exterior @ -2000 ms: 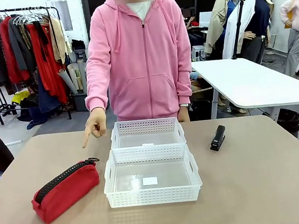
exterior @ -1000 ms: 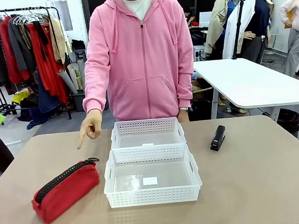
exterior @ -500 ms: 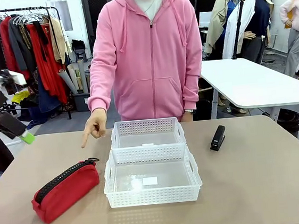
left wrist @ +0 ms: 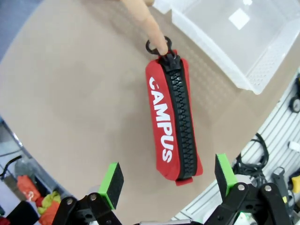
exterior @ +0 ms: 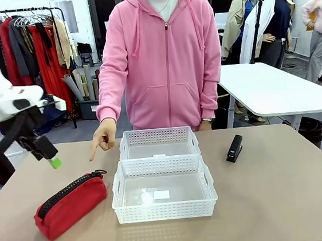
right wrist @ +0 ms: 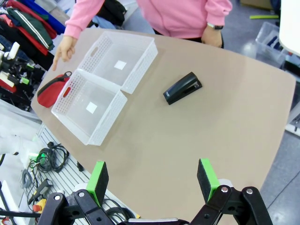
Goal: Distribute items into two baskets.
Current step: Pick up the Pencil pouch that the person points to.
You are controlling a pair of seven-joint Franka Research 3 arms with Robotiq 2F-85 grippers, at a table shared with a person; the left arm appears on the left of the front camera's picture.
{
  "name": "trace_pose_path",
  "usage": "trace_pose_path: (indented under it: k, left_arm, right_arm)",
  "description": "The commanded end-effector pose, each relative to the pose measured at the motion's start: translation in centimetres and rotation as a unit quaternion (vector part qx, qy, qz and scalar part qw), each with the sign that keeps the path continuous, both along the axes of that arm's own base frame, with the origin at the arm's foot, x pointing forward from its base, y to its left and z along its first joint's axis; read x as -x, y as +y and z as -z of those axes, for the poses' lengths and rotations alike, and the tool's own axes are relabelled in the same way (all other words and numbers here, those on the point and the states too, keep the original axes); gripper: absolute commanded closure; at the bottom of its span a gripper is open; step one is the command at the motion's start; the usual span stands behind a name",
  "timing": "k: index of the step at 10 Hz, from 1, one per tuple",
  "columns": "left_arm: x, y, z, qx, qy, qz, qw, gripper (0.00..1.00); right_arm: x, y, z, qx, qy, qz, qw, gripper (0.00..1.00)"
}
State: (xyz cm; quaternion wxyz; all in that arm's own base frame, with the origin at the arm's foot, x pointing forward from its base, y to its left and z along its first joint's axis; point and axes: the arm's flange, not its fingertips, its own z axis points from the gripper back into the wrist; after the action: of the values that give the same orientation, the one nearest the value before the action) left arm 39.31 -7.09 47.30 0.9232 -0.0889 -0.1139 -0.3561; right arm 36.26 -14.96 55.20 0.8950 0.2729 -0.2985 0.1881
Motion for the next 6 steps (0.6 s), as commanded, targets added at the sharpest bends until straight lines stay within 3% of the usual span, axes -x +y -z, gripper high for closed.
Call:
trace_pose_path:
  k: [1,6]
  left_arm:
    - [-0.9,-1.9,0.6,-0.04,0.022,0.012,0.999,0.0]
    - [1.3,-5.3,3.9,-0.099,0.052,0.054,0.992,0.0]
  right_arm:
    - [-0.1,0.1,-0.1,-0.002,-0.006,0.001,1.0,0.0]
    - [-0.1,0.1,-0.1,-0.002,-0.006,0.001,1.0,0.0]
